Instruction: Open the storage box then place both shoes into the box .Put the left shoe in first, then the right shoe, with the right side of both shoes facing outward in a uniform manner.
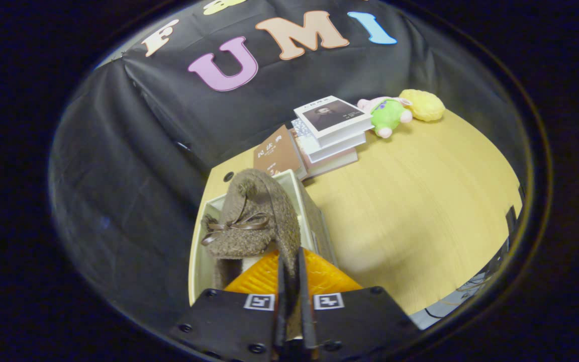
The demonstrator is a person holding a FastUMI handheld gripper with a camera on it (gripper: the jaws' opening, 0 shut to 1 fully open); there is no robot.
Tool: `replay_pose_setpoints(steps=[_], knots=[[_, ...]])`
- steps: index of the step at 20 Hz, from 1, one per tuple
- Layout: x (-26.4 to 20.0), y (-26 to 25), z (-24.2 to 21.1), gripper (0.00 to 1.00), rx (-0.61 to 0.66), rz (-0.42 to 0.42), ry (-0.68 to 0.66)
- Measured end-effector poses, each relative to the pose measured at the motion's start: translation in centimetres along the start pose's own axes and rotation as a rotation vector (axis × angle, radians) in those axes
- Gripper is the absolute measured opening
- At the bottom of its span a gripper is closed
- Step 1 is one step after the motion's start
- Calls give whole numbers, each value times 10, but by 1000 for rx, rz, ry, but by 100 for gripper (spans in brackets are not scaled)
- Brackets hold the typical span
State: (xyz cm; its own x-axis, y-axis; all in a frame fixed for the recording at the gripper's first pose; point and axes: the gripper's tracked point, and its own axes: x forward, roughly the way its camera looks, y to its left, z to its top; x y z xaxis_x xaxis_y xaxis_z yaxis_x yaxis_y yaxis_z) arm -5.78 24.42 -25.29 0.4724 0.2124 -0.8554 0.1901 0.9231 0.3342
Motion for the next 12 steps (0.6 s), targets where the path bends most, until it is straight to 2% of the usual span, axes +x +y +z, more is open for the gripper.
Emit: replay_pose_setpoints(steps=[2,5,8,12], knots=[[-7,-5,5,19,-31,-21,-44],[-16,-8,17,58,-111,-12,-96],[-31,-5,29,98,-165,55,-169],[-59,-8,53,100,-223,129,-280]])
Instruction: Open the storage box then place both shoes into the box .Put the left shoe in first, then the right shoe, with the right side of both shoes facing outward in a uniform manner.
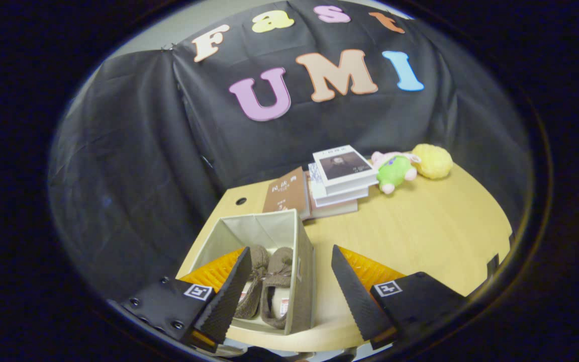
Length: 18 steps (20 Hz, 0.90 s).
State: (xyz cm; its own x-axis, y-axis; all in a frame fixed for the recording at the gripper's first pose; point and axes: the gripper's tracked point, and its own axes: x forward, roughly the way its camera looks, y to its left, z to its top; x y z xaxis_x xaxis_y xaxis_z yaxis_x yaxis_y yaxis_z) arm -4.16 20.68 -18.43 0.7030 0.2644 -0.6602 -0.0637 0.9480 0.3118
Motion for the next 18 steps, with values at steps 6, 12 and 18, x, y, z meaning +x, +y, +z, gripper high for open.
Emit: replay_pose_setpoints(steps=[6,12,18], knots=[[-66,-21,76,100,-114,54,-280],[-134,-95,142,100,-130,-18,-476],[-176,-150,159,99,-204,-90,-576]])
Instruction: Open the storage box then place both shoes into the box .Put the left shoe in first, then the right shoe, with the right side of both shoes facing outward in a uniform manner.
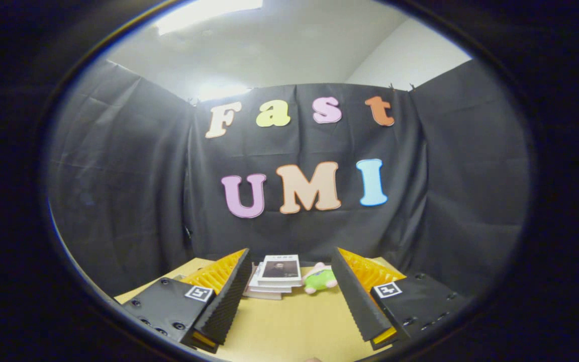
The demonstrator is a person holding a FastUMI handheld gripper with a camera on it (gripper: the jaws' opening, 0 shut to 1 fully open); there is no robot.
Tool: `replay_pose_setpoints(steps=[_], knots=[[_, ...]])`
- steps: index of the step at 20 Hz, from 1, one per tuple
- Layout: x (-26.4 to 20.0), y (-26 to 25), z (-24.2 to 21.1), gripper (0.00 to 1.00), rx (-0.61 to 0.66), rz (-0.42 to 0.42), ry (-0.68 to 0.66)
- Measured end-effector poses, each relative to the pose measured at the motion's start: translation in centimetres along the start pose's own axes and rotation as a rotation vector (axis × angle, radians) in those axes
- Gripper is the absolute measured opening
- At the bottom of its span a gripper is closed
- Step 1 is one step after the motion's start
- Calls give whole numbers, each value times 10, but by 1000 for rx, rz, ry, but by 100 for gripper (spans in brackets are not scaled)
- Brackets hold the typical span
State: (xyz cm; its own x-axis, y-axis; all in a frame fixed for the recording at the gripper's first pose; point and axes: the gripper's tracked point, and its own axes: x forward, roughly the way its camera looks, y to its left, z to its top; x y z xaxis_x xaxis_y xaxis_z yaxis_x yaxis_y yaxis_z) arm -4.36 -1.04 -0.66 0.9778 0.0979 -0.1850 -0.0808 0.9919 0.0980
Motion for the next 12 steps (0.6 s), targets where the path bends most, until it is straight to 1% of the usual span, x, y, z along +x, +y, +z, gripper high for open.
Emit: replay_pose_setpoints(steps=[3,5,8,12], knots=[[-1,-21,2,99,-2,-20,-13],[-1,-30,5,99,8,-19,-21],[-1,-37,7,99,-12,-10,-31],[3,-34,10,99,-48,7,-46]])
